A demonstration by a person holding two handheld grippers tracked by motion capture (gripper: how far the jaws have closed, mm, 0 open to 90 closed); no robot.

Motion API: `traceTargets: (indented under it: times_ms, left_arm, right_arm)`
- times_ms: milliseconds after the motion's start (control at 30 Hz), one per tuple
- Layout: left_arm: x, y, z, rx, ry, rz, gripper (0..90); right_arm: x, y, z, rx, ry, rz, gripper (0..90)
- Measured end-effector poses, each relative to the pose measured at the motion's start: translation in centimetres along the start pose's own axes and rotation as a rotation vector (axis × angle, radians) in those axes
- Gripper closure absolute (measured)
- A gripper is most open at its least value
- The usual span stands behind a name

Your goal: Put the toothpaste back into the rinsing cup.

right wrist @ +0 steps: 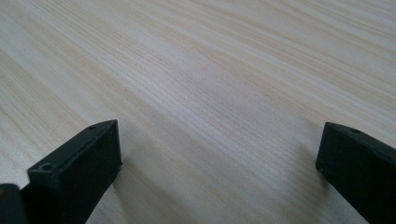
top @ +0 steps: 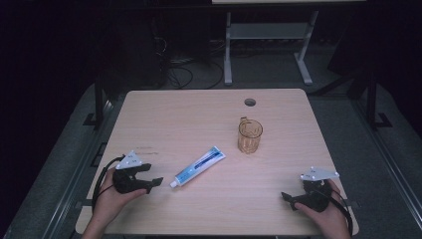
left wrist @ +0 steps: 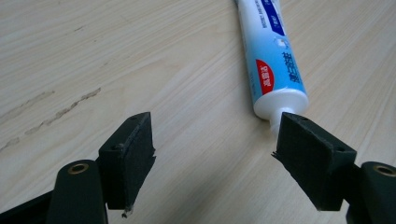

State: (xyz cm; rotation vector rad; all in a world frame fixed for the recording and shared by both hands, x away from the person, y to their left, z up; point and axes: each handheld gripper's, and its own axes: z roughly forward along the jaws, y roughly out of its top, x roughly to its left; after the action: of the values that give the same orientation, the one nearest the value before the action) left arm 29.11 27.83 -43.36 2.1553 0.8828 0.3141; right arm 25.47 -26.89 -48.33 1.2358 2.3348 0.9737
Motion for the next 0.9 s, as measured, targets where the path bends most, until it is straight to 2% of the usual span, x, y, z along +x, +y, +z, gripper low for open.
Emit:
traceTargets:
  times_ms: [900]
  left_arm:
    - [-1.2, 4.1, 2.5, 0.015, -0.055, 0.048, 29.3]
  right_arm:
    - [0.0, 0.0, 0.0, 0.0, 0.0, 0.0, 0.0]
